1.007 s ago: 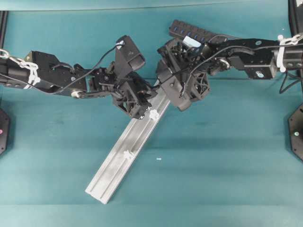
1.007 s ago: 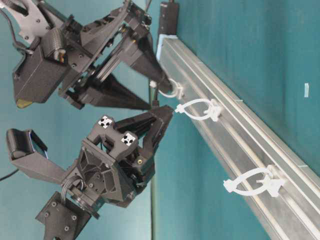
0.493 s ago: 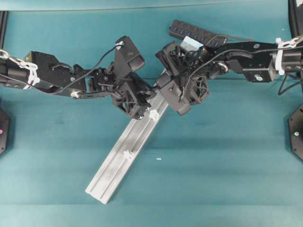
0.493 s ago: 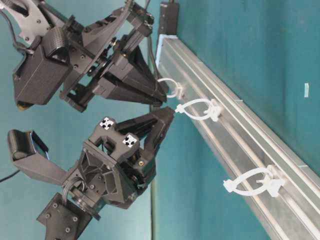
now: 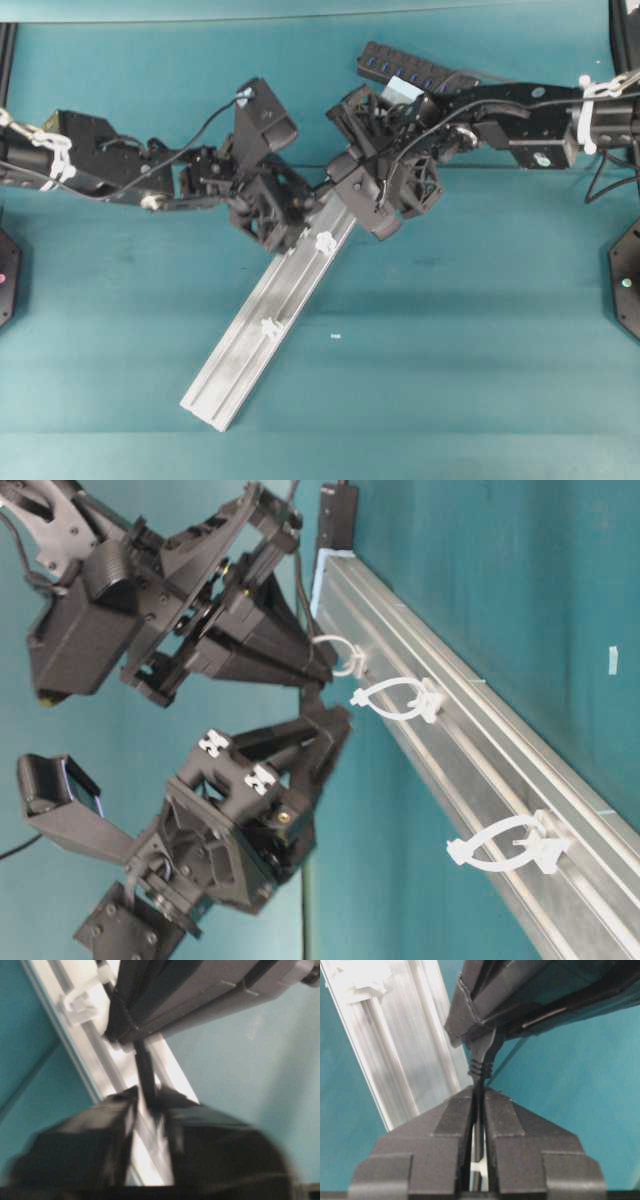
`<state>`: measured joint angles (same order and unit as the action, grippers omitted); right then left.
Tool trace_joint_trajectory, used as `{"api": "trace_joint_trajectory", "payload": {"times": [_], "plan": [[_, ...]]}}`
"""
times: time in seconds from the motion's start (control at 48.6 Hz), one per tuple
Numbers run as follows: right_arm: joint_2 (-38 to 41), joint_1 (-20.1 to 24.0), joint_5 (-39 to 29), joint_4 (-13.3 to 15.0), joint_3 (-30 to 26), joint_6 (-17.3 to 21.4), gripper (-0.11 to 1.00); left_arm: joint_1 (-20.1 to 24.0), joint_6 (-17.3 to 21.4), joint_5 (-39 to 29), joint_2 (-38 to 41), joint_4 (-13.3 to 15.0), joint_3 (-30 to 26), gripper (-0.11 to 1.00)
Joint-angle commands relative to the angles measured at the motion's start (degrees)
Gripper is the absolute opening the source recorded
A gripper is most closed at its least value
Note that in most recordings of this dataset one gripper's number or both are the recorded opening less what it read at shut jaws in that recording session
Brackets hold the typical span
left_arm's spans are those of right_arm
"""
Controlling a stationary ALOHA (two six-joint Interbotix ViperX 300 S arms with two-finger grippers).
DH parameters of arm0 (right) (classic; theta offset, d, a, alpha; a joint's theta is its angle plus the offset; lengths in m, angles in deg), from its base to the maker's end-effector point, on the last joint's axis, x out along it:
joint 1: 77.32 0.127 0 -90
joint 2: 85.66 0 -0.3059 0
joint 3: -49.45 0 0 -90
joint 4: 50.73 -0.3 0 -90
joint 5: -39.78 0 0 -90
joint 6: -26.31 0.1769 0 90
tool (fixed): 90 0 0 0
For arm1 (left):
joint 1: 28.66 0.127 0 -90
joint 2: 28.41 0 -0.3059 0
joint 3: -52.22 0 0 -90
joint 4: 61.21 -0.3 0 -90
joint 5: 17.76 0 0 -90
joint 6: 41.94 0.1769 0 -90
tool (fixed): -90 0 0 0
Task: Pass the USB cable through three rings with both arms.
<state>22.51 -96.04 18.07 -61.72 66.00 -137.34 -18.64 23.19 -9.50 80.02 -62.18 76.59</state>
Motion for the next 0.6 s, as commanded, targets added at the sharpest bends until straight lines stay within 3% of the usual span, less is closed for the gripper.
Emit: {"api": "trace_joint_trajectory", "payload": {"times": [0.0, 0.103, 0.185, 0.35, 0.576], "plan": [[0.18, 0.09, -0.70, 0.70, -0.53, 0.18, 0.06, -0.62, -0.09, 0.18, -1.85, -0.18, 0.09, 0.54], [0.35, 0.09, -1.93, 2.11, -0.26, 0.00, 0.06, -1.05, 0.70, 0.26, -4.04, -0.18, 1.85, 0.83], [0.26, 0.18, -2.81, 3.87, 0.09, -0.26, 0.06, -1.23, 0.70, 0.18, -7.03, -0.18, 3.78, 0.97], [0.44, 0.88, -3.34, 7.21, 0.53, -0.97, 0.06, -1.23, 0.26, 0.18, -13.89, -0.18, 8.00, 0.97], [1.32, 2.29, -3.34, 7.65, 1.58, -2.02, 0.06, -1.41, 0.88, -6.33, -25.22, -0.18, 12.74, 0.98]]}}
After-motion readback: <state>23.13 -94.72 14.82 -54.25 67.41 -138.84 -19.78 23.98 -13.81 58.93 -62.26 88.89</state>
